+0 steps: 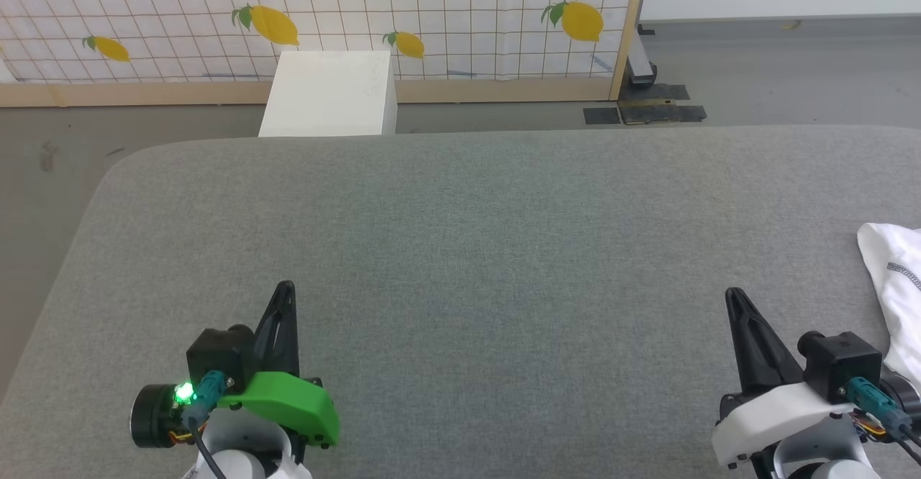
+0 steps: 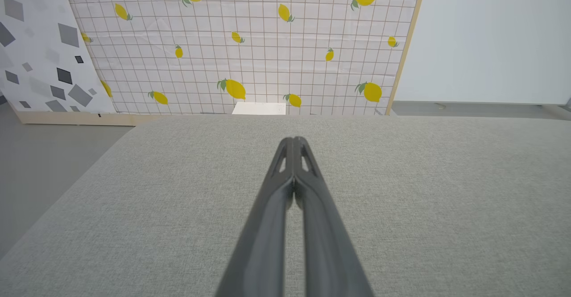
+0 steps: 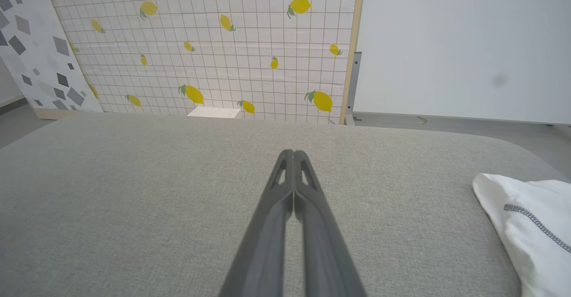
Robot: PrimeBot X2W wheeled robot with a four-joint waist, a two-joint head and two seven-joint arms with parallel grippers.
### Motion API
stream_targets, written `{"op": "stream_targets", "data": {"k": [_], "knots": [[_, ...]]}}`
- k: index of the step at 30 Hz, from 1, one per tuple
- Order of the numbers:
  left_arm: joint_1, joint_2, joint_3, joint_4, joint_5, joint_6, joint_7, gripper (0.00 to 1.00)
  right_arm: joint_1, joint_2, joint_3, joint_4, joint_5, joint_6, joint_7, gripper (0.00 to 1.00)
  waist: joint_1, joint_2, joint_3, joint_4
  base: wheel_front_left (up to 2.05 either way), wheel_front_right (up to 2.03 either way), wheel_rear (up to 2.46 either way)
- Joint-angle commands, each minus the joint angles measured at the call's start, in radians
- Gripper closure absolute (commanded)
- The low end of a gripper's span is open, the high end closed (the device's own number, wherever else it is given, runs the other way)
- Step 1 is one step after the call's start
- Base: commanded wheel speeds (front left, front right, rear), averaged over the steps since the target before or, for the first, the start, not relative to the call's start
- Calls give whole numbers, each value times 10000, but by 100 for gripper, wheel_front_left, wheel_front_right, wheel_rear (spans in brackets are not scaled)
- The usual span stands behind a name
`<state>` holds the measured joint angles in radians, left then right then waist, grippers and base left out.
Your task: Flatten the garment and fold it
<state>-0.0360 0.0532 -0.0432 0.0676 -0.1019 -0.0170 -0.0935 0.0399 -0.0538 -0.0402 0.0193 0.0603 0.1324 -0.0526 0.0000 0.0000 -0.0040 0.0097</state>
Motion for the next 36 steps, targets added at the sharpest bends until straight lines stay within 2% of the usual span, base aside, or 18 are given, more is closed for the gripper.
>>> {"op": "stream_targets", "data": {"k": [1, 36], "knots": [[167, -19, 61, -82, 122, 58, 64, 100, -188, 23, 42, -66, -151, -11, 38, 100, 0, 0, 1, -3, 0, 0, 0], [324, -28, 363, -566, 853, 149, 773, 100, -360, 33, 335, -169, -519, -16, 436, 100, 0, 0, 33, -80, 0, 0, 0]]}}
